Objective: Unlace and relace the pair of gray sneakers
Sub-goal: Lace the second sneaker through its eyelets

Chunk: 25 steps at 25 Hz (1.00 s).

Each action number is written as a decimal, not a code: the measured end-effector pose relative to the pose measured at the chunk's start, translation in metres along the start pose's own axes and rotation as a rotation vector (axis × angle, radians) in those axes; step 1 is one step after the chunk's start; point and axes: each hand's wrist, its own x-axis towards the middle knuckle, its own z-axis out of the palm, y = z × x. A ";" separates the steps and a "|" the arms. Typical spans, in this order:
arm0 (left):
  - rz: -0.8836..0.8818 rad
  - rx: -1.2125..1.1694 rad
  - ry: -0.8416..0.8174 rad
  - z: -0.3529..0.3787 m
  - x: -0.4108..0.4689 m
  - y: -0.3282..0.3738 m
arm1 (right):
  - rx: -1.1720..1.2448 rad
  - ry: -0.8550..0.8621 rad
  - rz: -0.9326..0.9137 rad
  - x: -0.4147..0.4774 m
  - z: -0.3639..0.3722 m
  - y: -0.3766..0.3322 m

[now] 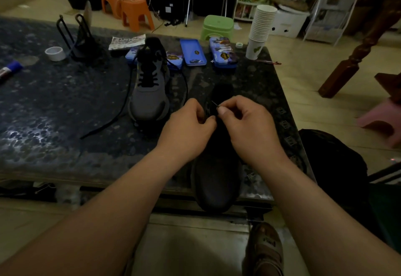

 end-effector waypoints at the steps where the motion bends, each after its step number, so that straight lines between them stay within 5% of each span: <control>1: 0.020 -0.003 0.002 0.001 0.001 -0.002 | 0.000 0.003 0.008 0.001 0.001 0.002; 10: -0.200 -0.537 -0.128 0.002 0.006 -0.016 | -0.047 0.007 0.000 0.011 0.001 0.007; 25: -0.213 -0.580 -0.154 -0.001 0.005 -0.010 | -0.393 -0.051 -0.089 0.009 0.005 0.001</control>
